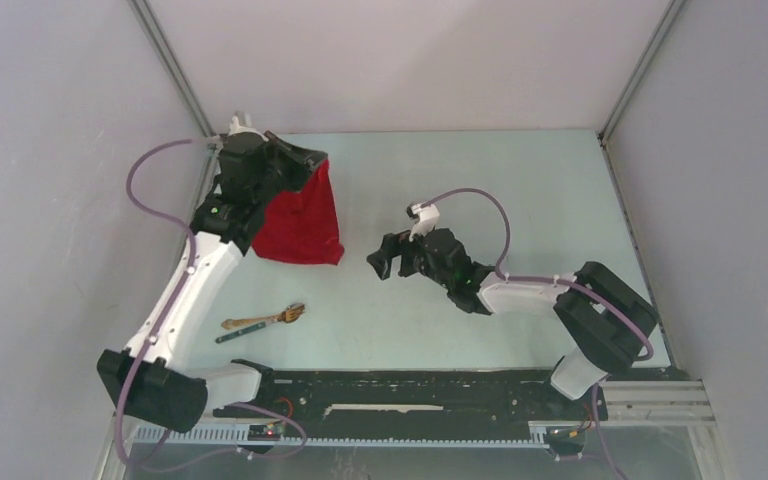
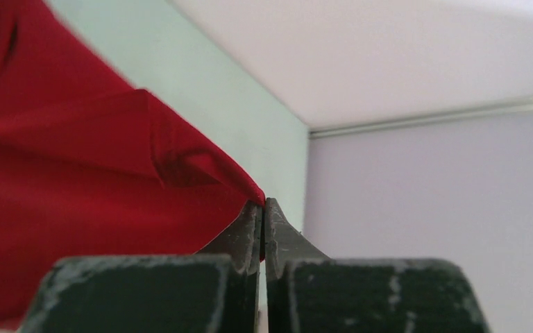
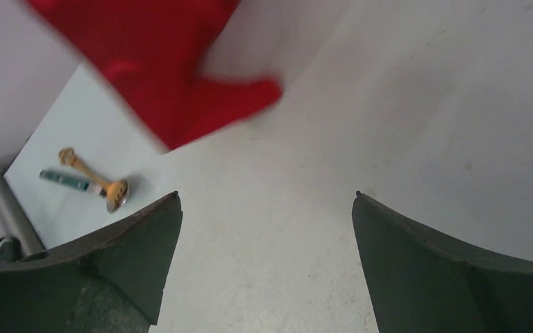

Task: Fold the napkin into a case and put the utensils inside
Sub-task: Move the crumpled napkin to the center of the board, then pick up the crumpled napkin from the center of the board, then flatten out the crumpled napkin at the center of the board, then pick up the flattened napkin from the center of the board.

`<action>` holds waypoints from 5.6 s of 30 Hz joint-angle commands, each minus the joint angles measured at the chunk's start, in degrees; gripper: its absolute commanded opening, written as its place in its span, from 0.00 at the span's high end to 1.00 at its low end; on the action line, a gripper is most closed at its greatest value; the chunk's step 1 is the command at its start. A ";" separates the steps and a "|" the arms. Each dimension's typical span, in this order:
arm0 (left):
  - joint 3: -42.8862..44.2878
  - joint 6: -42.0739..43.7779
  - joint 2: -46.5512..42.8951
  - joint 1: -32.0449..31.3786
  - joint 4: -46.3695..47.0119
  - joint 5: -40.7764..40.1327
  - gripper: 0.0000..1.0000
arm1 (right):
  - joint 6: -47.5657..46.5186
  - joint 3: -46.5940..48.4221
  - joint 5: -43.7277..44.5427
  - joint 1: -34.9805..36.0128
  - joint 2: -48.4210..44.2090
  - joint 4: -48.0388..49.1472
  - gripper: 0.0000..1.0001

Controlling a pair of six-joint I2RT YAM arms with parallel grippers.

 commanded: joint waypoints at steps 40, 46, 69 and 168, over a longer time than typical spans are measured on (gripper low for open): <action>18.35 4.00 -1.27 -7.89 -2.72 7.76 1.00 | 4.72 3.07 4.08 4.93 -2.47 -3.72 0.21; 18.59 4.15 -1.75 -7.93 -2.87 7.43 1.00 | 2.53 4.23 8.53 6.87 1.87 -1.35 0.26; 17.93 7.21 -15.63 -7.36 -8.02 -1.40 1.00 | -12.44 16.51 47.40 16.40 -21.79 -43.38 1.00; -30.84 25.59 -35.52 -17.67 -14.24 10.85 0.11 | 34.94 10.40 9.91 -39.44 -2.10 -76.47 0.33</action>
